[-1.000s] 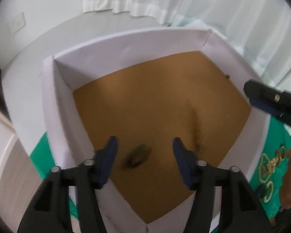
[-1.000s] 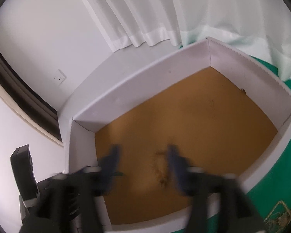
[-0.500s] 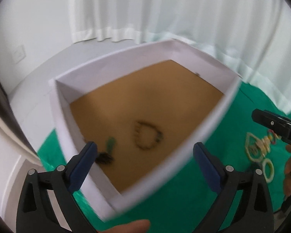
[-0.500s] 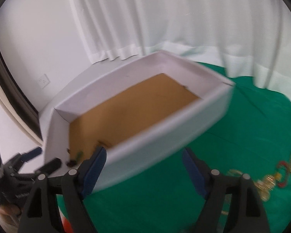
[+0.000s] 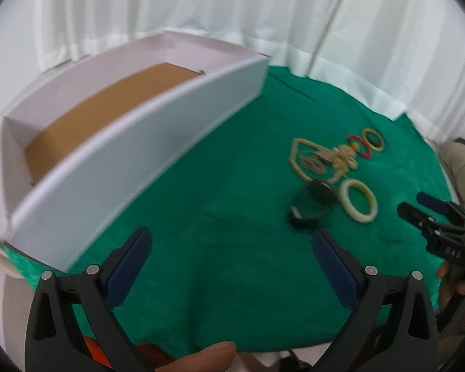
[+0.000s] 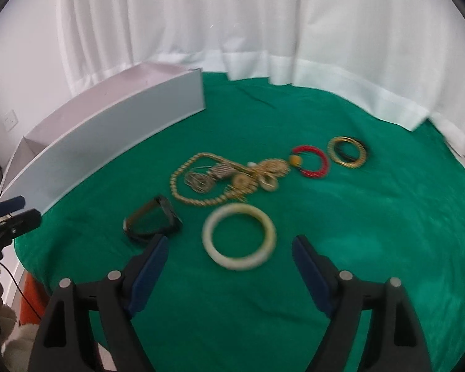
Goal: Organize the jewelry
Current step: 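Move both tools out of the box back over the jewelry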
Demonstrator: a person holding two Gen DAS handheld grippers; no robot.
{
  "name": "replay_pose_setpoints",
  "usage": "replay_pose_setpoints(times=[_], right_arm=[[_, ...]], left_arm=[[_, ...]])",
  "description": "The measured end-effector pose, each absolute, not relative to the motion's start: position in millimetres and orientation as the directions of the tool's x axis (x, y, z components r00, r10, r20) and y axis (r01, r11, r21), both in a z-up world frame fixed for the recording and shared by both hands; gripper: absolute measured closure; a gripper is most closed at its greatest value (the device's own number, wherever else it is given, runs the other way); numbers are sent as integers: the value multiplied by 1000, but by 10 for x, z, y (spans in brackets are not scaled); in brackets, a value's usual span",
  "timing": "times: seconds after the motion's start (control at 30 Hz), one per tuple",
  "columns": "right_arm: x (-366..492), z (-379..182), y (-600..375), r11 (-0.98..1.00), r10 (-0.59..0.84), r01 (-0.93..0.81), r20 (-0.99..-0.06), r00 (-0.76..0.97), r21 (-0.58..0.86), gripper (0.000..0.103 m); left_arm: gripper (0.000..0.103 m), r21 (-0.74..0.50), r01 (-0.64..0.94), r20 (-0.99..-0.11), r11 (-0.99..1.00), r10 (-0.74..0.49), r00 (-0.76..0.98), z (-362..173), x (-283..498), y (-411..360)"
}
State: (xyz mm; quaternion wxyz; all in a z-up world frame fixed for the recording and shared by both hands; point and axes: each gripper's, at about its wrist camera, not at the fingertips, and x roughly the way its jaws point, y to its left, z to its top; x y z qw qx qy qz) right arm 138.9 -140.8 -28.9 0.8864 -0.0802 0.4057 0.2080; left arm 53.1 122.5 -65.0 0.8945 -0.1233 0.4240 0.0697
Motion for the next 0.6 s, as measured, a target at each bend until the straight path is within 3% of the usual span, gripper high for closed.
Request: replay_pose_setpoints(times=[0.17,0.43,0.6], right_arm=[[1140,-321,-1683,898,303,-440,-737,605,8,18],[842,-373,-1849,890,301,-454,-710,637,-30,18],[701,-393,-1789,881,303,-471,-717,628,-41,18]], left_arm=[[0,-147,-203,-783,968,12,622,-699,512,1074],[0,27,-197,-790,980,141,596,-761,478,901],[0,-7,-159,-795,987,91,600,-769,442,838]])
